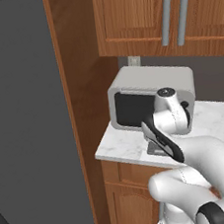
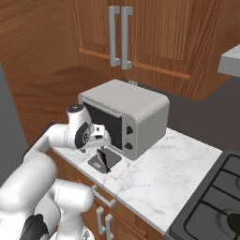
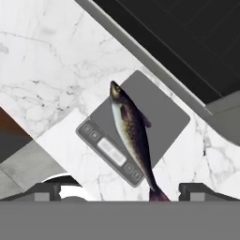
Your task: Take the fish from the fridge and place it on the digital scale on the counter by the fridge. Wait a few seconds for a reading, then move it to the plate on the dining counter.
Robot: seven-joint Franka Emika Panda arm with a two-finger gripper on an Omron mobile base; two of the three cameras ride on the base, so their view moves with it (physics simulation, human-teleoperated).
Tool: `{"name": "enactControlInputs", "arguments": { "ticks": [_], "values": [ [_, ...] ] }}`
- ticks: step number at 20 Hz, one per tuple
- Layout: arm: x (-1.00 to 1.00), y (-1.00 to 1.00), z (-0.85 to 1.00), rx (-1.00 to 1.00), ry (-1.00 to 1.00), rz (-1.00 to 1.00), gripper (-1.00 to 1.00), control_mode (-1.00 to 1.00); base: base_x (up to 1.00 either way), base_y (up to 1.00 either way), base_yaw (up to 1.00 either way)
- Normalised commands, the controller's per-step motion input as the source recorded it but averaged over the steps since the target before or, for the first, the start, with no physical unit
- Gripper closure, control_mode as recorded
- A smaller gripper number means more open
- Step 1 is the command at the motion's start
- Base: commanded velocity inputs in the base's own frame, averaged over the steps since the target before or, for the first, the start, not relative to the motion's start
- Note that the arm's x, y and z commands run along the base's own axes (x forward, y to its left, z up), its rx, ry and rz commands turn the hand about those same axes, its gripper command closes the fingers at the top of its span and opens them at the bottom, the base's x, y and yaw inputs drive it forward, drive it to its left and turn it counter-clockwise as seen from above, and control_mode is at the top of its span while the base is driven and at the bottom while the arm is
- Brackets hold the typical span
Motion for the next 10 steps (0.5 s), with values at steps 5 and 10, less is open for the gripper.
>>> {"name": "enactControlInputs", "arguments": {
  "ticks": [5, 10],
  "values": [
    [0.09, 0.0, -0.11, 0.0, 0.06, 0.0, -1.0, -1.0, 0.0, 0.0, 0.0],
    [0.13, 0.0, -0.1, 0.0, 0.06, 0.0, -1.0, -1.0, 0.0, 0.0, 0.0]
  ]
}}
